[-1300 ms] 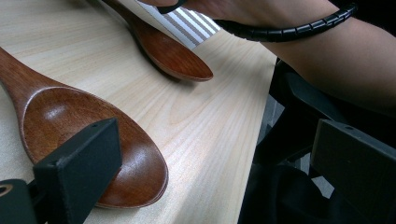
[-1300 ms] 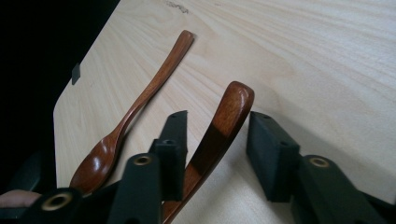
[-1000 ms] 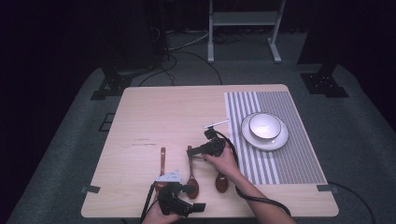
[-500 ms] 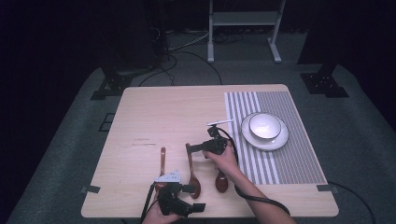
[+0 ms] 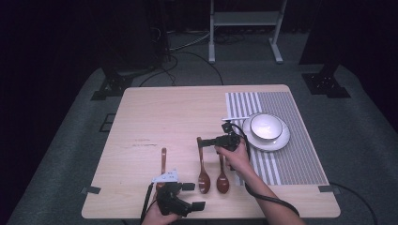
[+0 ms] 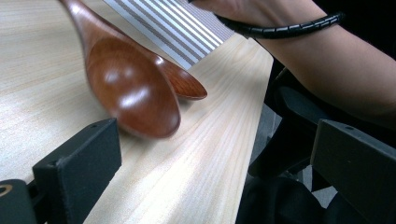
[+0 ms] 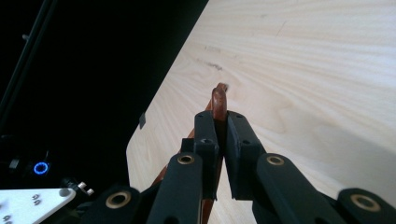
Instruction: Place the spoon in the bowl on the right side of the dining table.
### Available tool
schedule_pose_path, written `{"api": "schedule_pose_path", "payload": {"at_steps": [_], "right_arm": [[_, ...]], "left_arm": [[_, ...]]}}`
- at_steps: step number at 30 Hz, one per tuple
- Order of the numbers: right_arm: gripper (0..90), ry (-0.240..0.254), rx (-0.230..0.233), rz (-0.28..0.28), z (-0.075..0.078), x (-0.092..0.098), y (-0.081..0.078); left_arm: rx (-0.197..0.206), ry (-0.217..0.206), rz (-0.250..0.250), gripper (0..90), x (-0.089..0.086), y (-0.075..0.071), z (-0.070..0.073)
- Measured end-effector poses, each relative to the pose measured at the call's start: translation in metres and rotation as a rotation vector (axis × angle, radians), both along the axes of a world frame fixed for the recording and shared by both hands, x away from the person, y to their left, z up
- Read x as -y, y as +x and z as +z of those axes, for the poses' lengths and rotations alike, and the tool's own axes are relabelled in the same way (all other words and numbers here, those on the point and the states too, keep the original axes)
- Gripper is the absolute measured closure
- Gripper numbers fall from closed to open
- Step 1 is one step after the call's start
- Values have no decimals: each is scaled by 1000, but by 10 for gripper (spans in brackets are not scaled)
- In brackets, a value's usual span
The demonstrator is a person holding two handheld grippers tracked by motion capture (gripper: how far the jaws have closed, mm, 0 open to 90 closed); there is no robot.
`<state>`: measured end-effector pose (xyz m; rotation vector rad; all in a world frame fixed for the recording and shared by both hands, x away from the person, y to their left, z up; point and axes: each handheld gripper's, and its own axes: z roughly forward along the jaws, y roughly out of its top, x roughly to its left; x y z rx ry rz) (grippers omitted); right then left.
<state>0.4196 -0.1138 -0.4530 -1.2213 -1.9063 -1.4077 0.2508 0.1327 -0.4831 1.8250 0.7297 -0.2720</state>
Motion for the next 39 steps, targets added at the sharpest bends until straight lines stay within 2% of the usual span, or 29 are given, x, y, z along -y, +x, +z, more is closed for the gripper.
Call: {"api": "schedule_pose_path", "payload": {"at_steps": [28,39], "right_arm": [[836,28,49,-253,39,89,14],[835,32,66,-349,50,121,19]], "left_arm": [[-5,12,1,7,0,1,-2],[-6,13,3,6,0,1,-2]]}}
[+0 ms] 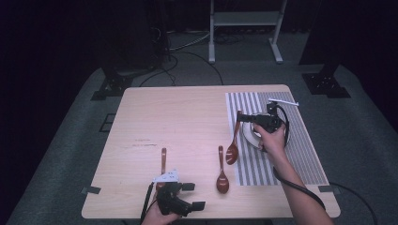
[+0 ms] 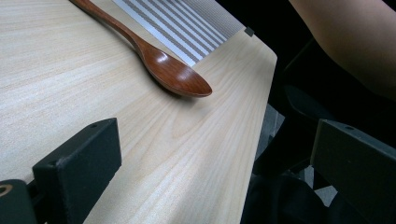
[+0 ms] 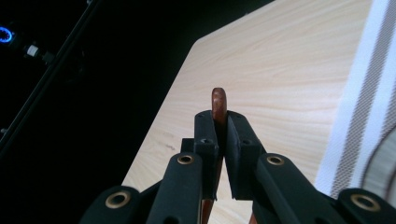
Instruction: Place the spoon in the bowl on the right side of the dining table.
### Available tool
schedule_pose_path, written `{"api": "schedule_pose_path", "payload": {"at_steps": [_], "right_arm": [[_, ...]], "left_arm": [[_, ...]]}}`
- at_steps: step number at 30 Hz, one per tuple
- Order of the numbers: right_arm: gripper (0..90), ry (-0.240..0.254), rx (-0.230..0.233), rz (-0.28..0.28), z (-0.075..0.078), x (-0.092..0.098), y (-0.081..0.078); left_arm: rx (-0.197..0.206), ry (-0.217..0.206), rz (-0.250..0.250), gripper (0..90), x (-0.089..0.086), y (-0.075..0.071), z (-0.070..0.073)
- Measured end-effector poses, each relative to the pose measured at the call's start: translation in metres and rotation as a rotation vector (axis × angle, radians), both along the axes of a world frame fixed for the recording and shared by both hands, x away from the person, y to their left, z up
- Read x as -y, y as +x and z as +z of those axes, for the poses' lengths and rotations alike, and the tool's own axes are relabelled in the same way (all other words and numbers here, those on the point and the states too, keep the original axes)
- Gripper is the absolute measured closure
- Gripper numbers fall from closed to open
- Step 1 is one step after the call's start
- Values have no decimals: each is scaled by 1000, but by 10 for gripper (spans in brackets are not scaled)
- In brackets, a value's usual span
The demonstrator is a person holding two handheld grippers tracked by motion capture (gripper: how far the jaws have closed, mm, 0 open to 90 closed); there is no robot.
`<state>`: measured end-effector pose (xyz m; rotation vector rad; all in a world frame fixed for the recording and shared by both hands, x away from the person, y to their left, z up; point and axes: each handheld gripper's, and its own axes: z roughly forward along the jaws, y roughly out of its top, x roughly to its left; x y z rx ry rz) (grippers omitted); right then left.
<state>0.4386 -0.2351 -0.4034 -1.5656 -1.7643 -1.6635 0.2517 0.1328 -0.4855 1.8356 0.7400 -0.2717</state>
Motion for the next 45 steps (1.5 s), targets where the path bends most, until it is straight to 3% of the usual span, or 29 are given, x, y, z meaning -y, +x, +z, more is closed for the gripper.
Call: {"api": "schedule_pose_path", "payload": {"at_steps": [23,45], "right_arm": [[834,-7,19,-204,19,65,4],[834,10,10,-387,22,111,6]], "left_arm": [[1,0,3,7,0,0,0],[2,1,1,7,1,0,-1]]}}
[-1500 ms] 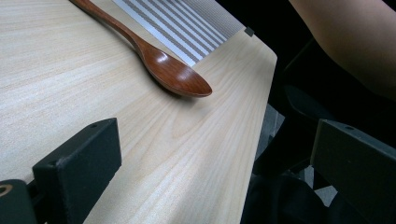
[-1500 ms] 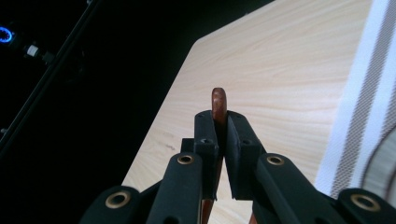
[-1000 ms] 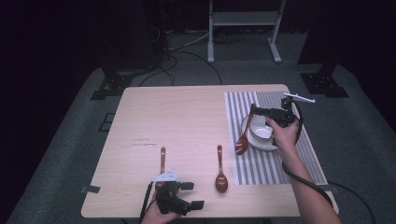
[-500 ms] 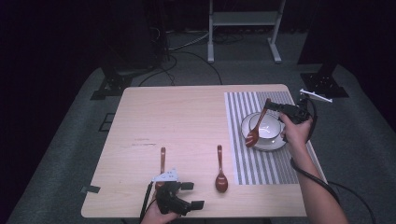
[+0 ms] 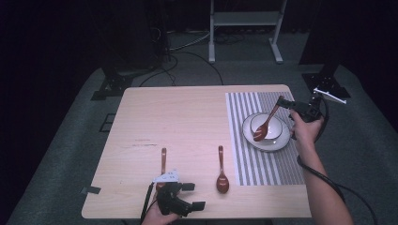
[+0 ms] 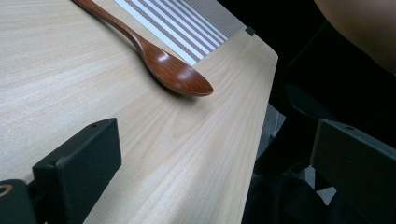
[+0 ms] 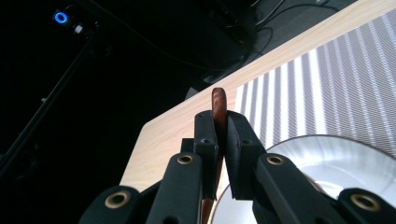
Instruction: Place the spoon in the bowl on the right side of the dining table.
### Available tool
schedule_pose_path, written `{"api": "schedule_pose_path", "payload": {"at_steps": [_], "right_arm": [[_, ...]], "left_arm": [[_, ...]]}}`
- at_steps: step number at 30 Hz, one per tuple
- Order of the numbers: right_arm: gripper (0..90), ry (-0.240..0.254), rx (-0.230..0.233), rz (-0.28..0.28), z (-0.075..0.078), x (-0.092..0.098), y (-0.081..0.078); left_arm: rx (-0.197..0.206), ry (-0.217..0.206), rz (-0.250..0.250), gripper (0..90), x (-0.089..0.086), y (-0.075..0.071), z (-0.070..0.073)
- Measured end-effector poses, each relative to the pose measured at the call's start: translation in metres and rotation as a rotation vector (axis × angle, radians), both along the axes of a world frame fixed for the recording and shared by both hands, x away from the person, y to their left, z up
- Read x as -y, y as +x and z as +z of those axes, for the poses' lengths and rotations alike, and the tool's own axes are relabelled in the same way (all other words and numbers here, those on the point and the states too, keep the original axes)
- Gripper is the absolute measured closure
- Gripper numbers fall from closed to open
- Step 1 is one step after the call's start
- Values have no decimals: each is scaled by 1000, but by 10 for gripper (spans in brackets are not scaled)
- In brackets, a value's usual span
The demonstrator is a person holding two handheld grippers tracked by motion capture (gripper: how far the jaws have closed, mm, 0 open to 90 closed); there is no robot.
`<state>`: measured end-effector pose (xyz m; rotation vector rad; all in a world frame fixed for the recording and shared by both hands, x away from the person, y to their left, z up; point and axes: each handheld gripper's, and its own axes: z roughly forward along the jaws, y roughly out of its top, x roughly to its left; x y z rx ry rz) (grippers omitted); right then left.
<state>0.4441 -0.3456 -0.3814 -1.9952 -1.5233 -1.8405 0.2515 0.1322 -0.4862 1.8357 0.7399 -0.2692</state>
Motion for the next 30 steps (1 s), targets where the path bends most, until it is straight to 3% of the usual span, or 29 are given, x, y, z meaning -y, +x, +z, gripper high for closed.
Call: {"api": "schedule_pose_path", "payload": {"at_steps": [15,30], "right_arm": [[834,-1,-11,-107,-4,22,-2],[834,4,-21,-179,-15,36,-6]], "left_arm": [[0,-1,0,7,0,0,0],[5,3,-1,6,0,0,0]]}}
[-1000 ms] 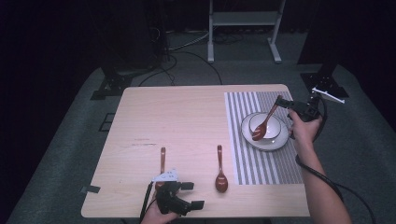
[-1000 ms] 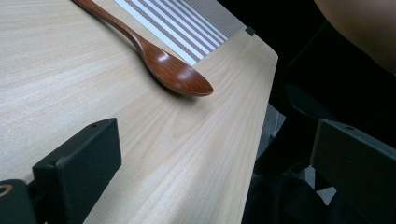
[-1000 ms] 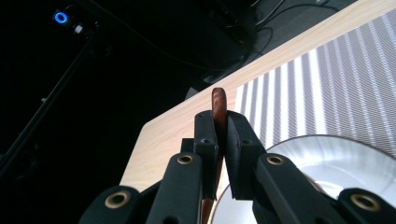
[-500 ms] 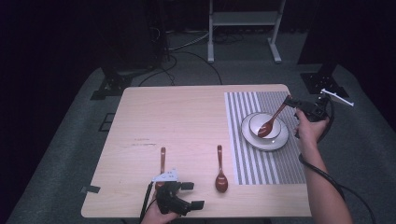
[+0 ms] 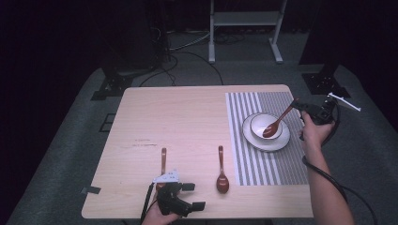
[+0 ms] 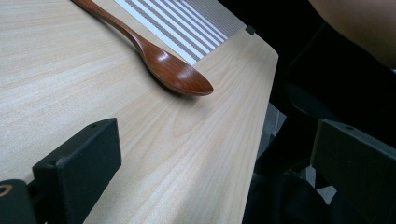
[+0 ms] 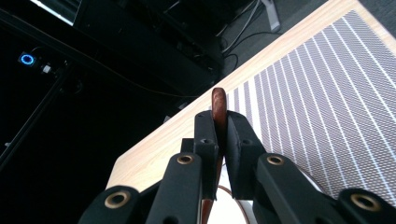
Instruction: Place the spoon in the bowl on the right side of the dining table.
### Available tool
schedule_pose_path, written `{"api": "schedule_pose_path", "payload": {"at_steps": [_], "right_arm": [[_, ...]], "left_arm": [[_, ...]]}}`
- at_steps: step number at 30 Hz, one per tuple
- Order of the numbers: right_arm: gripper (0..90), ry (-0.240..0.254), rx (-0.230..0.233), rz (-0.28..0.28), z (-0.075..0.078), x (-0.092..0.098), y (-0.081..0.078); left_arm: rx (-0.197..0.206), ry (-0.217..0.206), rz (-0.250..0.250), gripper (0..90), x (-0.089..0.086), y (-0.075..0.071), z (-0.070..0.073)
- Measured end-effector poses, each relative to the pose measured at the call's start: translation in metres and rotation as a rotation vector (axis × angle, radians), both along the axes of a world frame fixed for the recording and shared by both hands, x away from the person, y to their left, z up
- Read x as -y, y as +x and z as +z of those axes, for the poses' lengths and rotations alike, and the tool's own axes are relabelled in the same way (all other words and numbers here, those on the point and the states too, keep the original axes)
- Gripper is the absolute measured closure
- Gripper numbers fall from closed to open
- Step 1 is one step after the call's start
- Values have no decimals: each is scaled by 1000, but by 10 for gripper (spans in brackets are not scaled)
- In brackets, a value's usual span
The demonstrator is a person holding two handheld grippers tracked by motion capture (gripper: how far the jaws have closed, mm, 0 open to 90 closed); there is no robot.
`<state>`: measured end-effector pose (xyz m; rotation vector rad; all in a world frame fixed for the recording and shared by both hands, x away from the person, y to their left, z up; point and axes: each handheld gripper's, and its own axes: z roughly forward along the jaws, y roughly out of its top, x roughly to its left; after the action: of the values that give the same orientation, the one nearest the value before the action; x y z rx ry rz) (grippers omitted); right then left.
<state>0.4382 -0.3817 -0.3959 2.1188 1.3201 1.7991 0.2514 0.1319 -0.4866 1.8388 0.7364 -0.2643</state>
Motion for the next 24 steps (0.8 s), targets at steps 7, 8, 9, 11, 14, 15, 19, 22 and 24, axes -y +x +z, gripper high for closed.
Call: {"api": "schedule_pose_path", "payload": {"at_steps": [7,8,9,11,14,15,19,22,24], "right_arm": [[833,3,-4,-23,-5,5,-2],[834,3,-4,-26,-6,5,-2],[833,2,-3,-28,-6,5,-2],[833,2,-5,-32,-7,6,-3],[833,-3,-5,-36,-8,7,-3],[833,-4,-4,-38,-9,7,-4],[833,-8,-5,-43,-11,8,-4],[833,-10,-8,-45,-13,8,-5],[833,-14,-12,-45,-14,8,-5]], "left_arm": [[0,2,0,6,0,0,0],[1,2,-1,7,0,0,0],[1,2,0,6,0,0,0],[0,1,1,6,0,0,0],[1,2,1,7,0,0,0],[1,2,1,6,0,0,0],[1,2,0,6,0,0,0],[1,1,1,7,0,0,0],[1,2,1,6,0,0,0]]}}
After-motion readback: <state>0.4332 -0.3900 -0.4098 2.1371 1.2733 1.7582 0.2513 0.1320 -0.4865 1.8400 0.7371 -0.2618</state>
